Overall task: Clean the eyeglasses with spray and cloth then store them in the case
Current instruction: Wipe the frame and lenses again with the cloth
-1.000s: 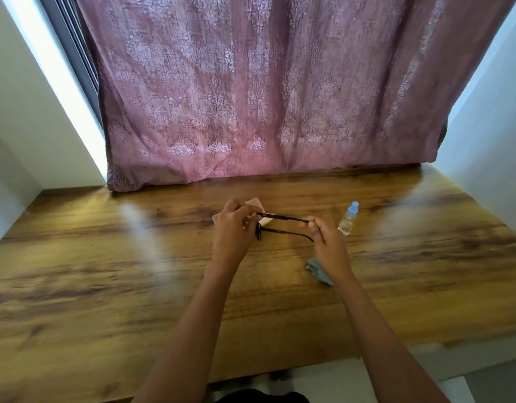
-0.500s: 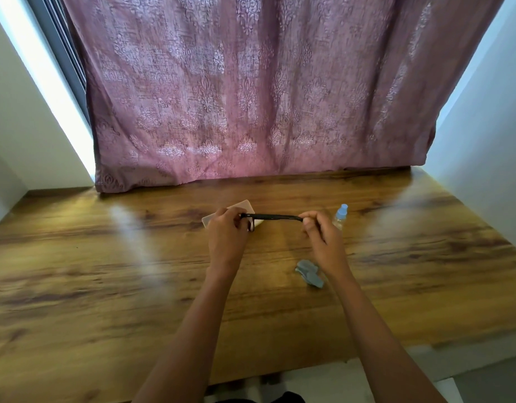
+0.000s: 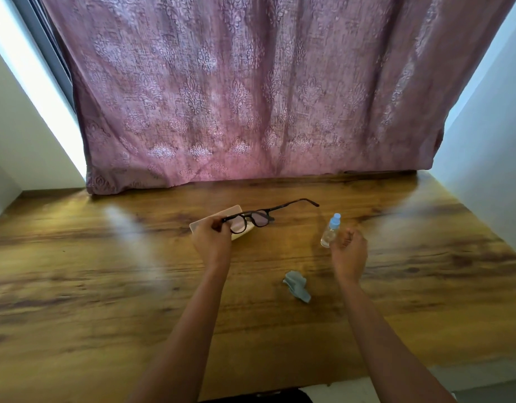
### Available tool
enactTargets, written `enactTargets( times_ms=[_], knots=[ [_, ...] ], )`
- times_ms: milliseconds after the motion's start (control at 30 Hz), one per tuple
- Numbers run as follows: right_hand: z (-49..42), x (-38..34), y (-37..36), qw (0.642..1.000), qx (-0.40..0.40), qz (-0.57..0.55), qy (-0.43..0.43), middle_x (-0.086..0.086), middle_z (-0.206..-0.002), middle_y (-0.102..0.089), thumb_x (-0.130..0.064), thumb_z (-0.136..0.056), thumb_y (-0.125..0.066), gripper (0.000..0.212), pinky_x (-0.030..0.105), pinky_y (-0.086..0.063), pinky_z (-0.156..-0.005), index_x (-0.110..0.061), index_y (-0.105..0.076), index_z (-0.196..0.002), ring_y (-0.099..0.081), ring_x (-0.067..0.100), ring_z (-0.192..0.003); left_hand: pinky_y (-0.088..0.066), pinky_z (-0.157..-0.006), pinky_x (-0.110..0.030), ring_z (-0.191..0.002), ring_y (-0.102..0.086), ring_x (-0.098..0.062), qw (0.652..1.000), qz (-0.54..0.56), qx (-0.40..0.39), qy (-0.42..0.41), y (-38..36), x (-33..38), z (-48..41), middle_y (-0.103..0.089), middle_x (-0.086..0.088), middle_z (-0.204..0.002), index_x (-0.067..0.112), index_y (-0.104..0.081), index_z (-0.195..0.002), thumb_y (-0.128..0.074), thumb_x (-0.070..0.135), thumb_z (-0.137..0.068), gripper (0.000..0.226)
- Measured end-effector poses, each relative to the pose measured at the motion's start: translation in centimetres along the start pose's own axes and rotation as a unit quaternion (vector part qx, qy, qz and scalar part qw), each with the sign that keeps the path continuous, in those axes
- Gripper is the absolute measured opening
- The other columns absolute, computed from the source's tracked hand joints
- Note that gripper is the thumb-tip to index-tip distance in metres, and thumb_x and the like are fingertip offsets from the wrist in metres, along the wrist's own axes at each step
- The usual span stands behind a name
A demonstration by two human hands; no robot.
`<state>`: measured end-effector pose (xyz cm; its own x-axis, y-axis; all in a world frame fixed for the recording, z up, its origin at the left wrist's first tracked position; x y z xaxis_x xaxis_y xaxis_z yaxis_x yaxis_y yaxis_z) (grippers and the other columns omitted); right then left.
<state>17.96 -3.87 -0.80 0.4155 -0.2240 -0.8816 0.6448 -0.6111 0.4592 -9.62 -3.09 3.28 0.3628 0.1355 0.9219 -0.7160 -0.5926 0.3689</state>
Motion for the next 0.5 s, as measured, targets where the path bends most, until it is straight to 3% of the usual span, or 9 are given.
enactTargets(
  times_ms=[200,400,500],
  knots=[
    [-2.0,0.4,-2.0,0.995,-0.078,0.065,0.022,0.017,-0.128,-0.050,-0.007,-0.082,-0.064,0.053,0.038,-0.040,-0.092,-0.004,-0.043,-0.130,-0.048,0.032,-0.116,-0.038,-0.051,-0.005,-0.067,-0.060,-0.011,1.000,0.008,0.013,0.019,-0.9,-0.4,0.0,-0.067,-0.001,-0.073,0.009,-0.072,-0.086,-0.067,0.014,-0.080,0.009],
    [-2.3,0.3,-2.7,0.989,-0.093,0.088,0.078,0.017,-0.115,-0.057,-0.014,-0.091,-0.053,0.034,0.030,-0.036,-0.073,0.000,-0.047,-0.121,-0.055,0.030,-0.102,-0.042,-0.054,-0.009,-0.071,-0.066,-0.013,0.999,0.022,0.009,0.034,-1.8,-1.1,-0.1,-0.072,-0.004,-0.076,0.012,-0.074,-0.087,-0.069,0.019,-0.078,0.012],
    [-1.5,0.1,-2.8,0.987,-0.111,0.047,0.106,0.015,-0.109,-0.057,-0.018,-0.094,-0.049,0.030,0.026,-0.033,-0.070,-0.002,-0.048,-0.119,-0.053,0.022,-0.094,-0.054,-0.066,-0.026,-0.072,-0.069,-0.018,0.998,0.045,0.002,0.045,-2.2,-1.3,-0.2,-0.072,-0.005,-0.075,0.012,-0.073,-0.085,-0.070,0.019,-0.078,0.011]
  ],
)
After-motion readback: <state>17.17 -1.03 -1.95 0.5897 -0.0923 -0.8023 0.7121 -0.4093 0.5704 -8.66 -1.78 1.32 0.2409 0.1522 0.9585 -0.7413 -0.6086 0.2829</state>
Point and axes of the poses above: each hand's wrist, its own z-axis away from the middle knuckle, its own y-axis out of the back of the hand, x = y × z, the point moved 4 cm from there along -z, towards the middle knuckle
